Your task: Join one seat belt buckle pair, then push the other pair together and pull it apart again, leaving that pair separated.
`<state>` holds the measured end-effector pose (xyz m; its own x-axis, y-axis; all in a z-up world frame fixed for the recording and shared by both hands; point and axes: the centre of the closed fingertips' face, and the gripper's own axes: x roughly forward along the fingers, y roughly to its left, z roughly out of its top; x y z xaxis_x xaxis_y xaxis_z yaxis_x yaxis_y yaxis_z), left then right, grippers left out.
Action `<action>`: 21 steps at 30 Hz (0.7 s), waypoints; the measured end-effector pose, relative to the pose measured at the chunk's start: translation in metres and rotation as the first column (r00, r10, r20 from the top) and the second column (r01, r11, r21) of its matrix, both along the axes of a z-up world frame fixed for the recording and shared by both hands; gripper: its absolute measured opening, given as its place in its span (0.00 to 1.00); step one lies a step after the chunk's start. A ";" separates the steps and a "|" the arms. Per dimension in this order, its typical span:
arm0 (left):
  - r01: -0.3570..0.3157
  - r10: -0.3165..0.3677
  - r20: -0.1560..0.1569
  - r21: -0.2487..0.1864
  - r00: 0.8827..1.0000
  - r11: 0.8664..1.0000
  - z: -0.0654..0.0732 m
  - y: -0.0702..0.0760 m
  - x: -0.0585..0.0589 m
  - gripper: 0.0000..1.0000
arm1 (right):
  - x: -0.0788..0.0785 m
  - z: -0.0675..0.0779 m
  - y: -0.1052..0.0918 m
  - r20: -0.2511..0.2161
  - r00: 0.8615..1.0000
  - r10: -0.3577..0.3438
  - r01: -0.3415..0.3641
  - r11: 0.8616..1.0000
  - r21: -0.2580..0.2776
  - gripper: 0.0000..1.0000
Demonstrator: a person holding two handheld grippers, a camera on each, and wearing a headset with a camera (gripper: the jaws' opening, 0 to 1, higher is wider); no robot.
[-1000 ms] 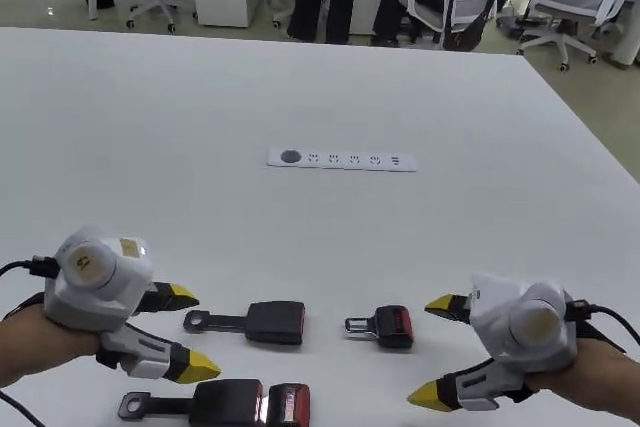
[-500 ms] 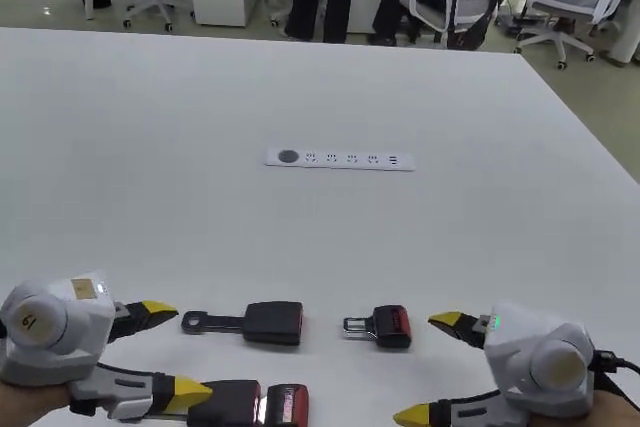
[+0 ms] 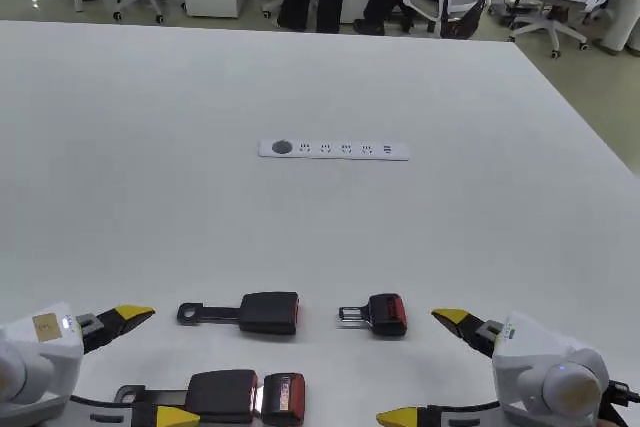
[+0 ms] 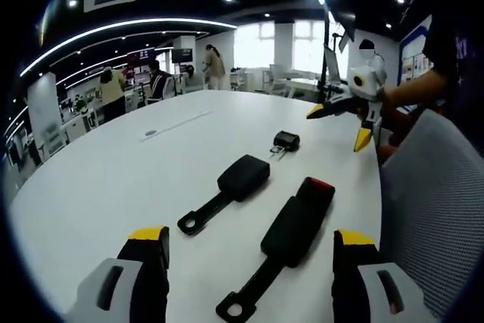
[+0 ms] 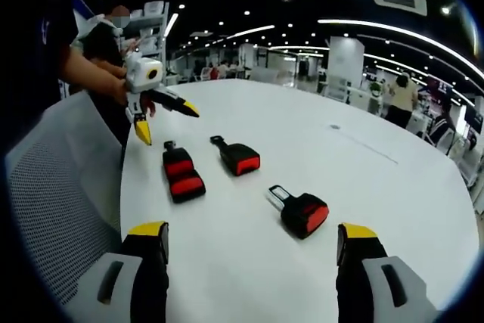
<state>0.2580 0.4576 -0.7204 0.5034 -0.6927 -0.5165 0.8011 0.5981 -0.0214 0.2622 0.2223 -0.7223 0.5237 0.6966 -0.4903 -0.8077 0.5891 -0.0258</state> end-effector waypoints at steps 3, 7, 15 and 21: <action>-0.017 0.017 -0.001 -0.012 1.000 1.000 0.000 0.001 -0.003 0.94 | -0.005 -0.003 0.001 -0.005 1.000 -0.001 0.001 1.000 -0.001 0.96; -0.024 0.024 0.001 -0.015 1.000 1.000 -0.002 0.002 -0.008 0.97 | -0.009 -0.006 0.001 0.006 1.000 -0.002 0.002 1.000 -0.005 0.99; -0.066 0.067 0.003 -0.067 0.998 0.996 -0.002 0.004 -0.013 1.00 | -0.013 -0.009 0.000 -0.008 0.999 -0.042 0.042 0.998 0.046 0.99; -0.082 0.082 -0.003 -0.076 0.997 0.994 -0.002 0.006 -0.014 1.00 | -0.014 -0.011 0.000 0.008 0.999 -0.033 0.033 0.999 0.030 0.99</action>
<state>0.2442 0.4638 -0.7219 0.5601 -0.6863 -0.4640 0.7496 0.6583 -0.0688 0.2484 0.2226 -0.7332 0.5509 0.6930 -0.4649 -0.7874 0.6163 -0.0145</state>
